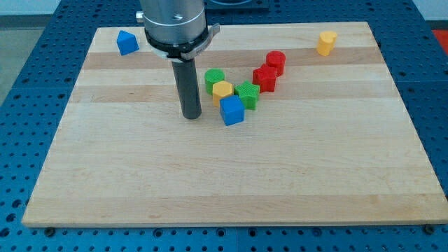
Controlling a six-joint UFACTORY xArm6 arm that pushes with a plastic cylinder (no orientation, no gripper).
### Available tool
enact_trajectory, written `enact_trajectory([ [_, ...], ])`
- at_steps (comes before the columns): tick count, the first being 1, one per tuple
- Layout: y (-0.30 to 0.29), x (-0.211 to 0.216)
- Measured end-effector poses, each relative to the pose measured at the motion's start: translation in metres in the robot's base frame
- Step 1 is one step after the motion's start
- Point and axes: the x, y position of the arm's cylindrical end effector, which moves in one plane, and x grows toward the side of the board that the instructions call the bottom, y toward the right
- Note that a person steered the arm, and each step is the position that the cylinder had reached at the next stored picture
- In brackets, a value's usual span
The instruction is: Nudge the hexagon in between green blocks
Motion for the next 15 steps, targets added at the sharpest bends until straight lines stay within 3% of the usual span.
enact_trajectory([
  [3,0.035,-0.006],
  [8,0.035,-0.025],
  [11,0.060,-0.025],
  [15,0.049,-0.012],
])
